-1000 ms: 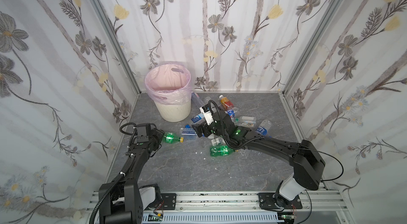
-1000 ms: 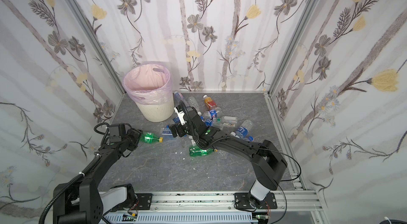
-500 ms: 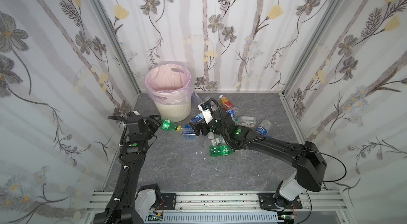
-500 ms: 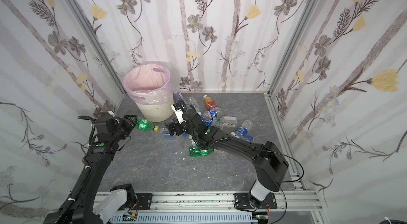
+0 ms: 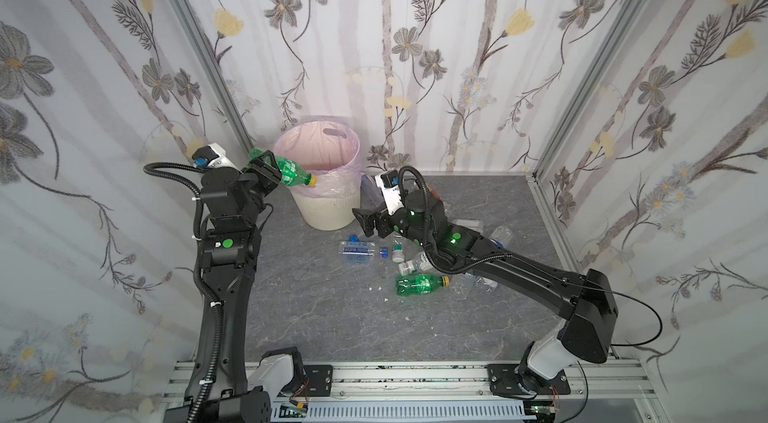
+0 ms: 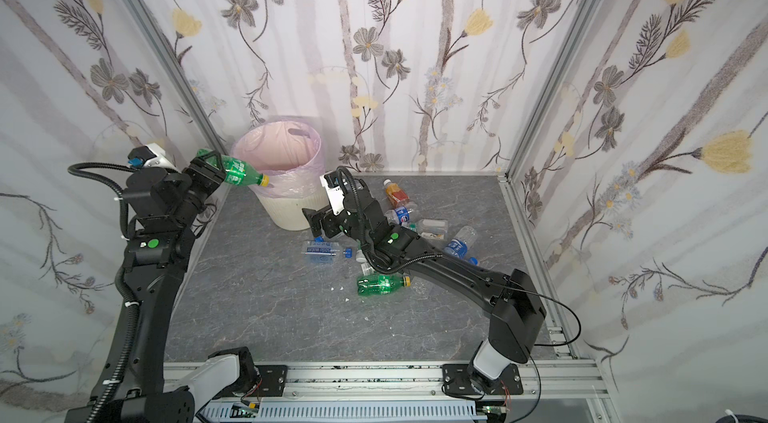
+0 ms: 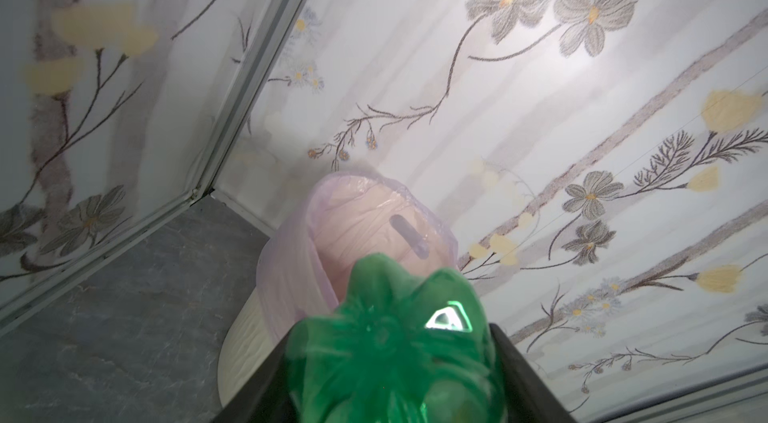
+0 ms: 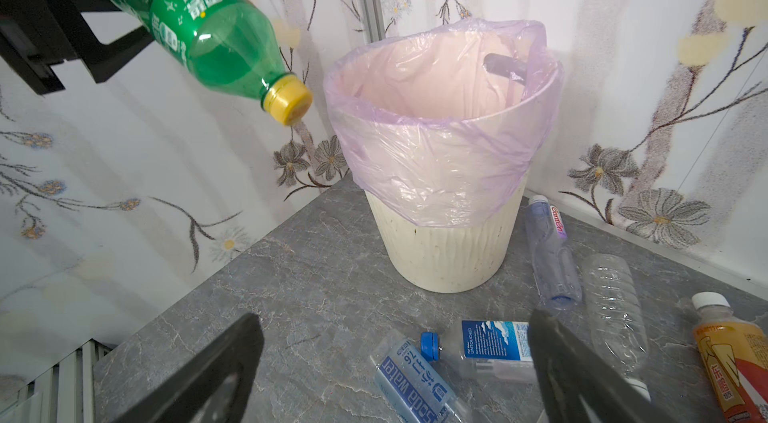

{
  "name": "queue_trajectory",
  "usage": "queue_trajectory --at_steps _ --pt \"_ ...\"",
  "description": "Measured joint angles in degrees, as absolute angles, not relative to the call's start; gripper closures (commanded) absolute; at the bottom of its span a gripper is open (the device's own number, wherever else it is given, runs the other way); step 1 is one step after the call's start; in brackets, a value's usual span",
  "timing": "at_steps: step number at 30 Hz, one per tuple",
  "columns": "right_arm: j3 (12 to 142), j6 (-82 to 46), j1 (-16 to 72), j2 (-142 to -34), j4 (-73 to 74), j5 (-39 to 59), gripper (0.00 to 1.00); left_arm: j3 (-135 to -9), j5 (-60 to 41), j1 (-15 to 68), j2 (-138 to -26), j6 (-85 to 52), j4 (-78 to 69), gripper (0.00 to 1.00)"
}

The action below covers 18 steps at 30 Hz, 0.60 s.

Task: Throw the plastic bottles in the bin
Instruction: 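Carry the green bottle over the bin and open the left gripper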

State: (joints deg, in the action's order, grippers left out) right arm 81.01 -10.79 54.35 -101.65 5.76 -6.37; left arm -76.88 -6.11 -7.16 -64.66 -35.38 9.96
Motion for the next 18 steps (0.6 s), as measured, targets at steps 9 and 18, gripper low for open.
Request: queue_trajectory --at_steps 9,18 --pt "82.4 -10.8 54.3 -101.7 4.7 -7.9 0.0 -97.5 -9.8 -6.9 -76.5 -37.2 8.8 0.53" --pt "82.4 -10.8 54.0 -101.6 3.4 -9.5 0.0 -107.3 -15.5 -6.2 -86.5 -45.4 7.8 0.49"
